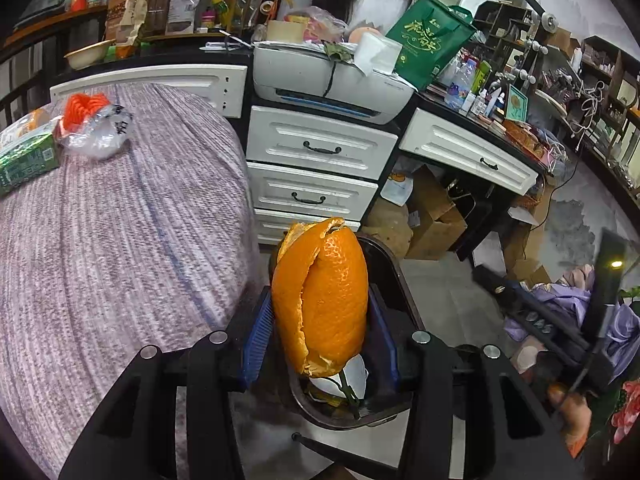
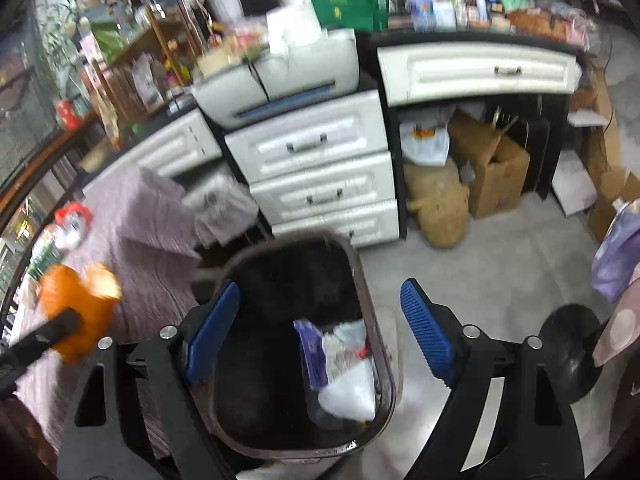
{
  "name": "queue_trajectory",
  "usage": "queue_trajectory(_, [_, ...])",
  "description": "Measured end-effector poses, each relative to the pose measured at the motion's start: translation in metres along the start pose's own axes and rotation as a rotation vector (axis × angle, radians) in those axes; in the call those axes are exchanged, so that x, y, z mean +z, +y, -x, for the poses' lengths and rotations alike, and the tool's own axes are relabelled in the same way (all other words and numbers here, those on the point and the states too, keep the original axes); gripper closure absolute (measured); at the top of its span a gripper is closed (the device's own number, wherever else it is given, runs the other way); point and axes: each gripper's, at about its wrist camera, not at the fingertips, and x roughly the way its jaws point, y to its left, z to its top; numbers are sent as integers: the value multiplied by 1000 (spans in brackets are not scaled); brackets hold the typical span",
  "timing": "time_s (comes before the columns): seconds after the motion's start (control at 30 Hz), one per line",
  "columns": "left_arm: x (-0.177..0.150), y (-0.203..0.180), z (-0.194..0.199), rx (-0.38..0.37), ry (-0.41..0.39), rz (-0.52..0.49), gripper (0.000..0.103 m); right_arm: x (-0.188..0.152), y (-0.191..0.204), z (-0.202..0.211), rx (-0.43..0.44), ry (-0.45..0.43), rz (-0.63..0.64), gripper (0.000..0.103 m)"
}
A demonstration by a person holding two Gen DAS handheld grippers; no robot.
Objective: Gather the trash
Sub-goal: 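Carry the orange peel and white plastic bag with both tools over the black bin, then open the left tool over the bin while the right tool releases the white bag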
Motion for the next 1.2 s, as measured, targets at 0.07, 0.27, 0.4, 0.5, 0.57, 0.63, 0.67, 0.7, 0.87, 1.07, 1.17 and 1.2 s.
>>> queue_trajectory(0.07, [3,-5,-9,-7,16,-3,57,6,0,18,1,-64,-5,19])
queue_trajectory(0.27, [8,-22,-35,-21,58,-41,57,18,-5,56,22,-177,-29,15])
queue_trajectory(0.4, [12,-31,-53,-32,97,-54,57,21,-5,68,45,-199,-36,14])
queue_trajectory(0.5, [13,-39,-65,-39,128,-80,57,21,-2,74,55,-210,-30,14])
queue_trajectory(0.57, [13,-41,-72,-43,144,-89,58,21,-2,75,62,-207,-30,14])
queue_trajectory(0.63, [11,-45,-78,-47,164,-105,57,20,-2,73,66,-203,-33,14])
queue_trajectory(0.67, [11,-47,-80,-47,169,-109,57,20,-2,73,68,-202,-35,14])
queue_trajectory(0.7, [10,-49,-83,-47,176,-114,57,20,-2,73,70,-199,-36,14])
queue_trajectory(0.87, [8,-56,-94,-47,214,-132,49,19,-1,69,74,-184,-31,14])
queue_trajectory(1.07, [8,-57,-87,-54,183,-124,18,17,1,69,81,-178,-32,14])
queue_trajectory(1.17, [7,-59,-79,-41,168,-145,14,16,2,69,84,-181,-32,14])
queue_trajectory(1.2, [7,-59,-77,-40,162,-150,13,16,2,69,85,-182,-31,14])
